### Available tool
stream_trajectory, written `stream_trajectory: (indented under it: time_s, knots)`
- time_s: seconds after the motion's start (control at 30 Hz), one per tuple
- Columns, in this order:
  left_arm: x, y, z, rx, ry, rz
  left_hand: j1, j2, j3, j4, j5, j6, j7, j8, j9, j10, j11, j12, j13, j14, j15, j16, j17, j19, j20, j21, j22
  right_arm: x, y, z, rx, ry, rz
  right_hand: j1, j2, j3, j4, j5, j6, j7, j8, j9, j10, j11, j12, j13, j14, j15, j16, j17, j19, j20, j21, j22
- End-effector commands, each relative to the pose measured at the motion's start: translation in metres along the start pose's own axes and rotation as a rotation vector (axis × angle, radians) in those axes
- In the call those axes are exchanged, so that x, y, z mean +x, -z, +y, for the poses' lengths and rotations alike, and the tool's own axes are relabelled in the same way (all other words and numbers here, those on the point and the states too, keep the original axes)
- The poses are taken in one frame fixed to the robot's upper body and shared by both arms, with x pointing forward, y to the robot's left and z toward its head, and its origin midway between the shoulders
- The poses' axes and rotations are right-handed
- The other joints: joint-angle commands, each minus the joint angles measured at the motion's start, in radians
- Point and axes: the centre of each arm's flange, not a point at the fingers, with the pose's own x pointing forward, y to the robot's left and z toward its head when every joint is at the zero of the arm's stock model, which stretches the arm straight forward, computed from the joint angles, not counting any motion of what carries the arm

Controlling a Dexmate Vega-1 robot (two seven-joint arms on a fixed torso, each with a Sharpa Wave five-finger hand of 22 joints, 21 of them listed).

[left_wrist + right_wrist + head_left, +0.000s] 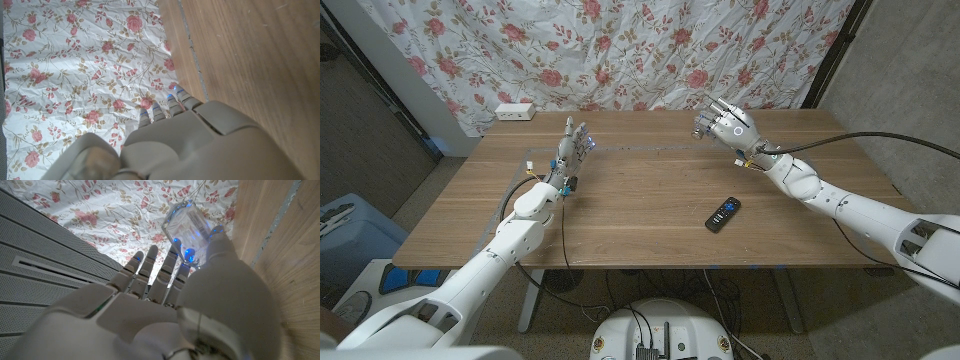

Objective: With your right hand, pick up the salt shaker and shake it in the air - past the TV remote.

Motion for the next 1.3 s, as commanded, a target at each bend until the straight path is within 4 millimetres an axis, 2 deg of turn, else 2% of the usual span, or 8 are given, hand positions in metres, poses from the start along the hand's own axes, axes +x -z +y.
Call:
stream_trajectory:
  time_s: [0.03,0.83,1.07,1.3]
  knots:
    - [0.000,0.000,0.000,0.000,0.000,0.000,-0.001,0.100,-0.006,0.005,0.005,0.003,-0.010,0.005,0.004,0.001,-0.008,0.004,0.004,0.003,-0.105,0.005,0.002,0.007,-0.023,-0.001,0.005,-0.008,-0.020,-0.001,0.041,-0.019,-0.047,0.057,0.069,-0.001,0.003,0.008,0.010,0.001,0.004,0.003,0.013,-0.021,0.003,0.010,-0.003,-0.152,0.006,0.002,-0.004,-0.058,0.002,0.001]
    - [0.000,0.000,0.000,0.000,0.000,0.000,-0.001,0.100,-0.007,0.005,0.005,0.004,-0.010,0.005,0.004,0.001,-0.008,0.004,0.004,0.004,-0.105,0.005,0.002,0.007,-0.023,-0.002,0.005,-0.030,-0.072,-0.015,0.172,-0.075,-0.028,0.058,0.071,0.000,0.002,0.010,0.009,0.001,-0.005,0.002,0.001,-0.021,-0.001,0.010,0.000,-0.151,0.004,0.000,-0.006,-0.056,0.002,0.001]
    - [0.000,0.000,0.000,0.000,0.000,0.000,-0.001,0.100,-0.007,0.005,0.005,0.002,-0.009,0.004,0.004,0.000,-0.008,0.004,0.004,0.003,-0.105,0.005,0.002,0.007,-0.024,-0.002,0.005,-0.037,-0.079,-0.019,0.189,-0.098,0.000,0.061,0.072,0.000,0.001,0.010,0.006,0.001,-0.009,0.001,-0.003,-0.021,-0.003,0.010,-0.001,-0.153,0.004,0.001,-0.008,-0.058,0.002,0.001]
    - [0.000,0.000,0.000,0.000,0.000,0.000,-0.001,0.101,-0.007,0.005,0.005,0.003,-0.009,0.004,0.004,0.001,-0.008,0.004,0.004,0.004,-0.105,0.006,0.002,0.007,-0.024,-0.002,0.005,-0.039,-0.076,-0.020,0.182,-0.098,0.013,0.061,0.072,0.000,0.001,0.011,0.003,0.001,-0.013,0.001,-0.007,-0.021,-0.003,0.010,-0.003,-0.152,0.003,0.000,-0.008,-0.058,0.002,0.001]
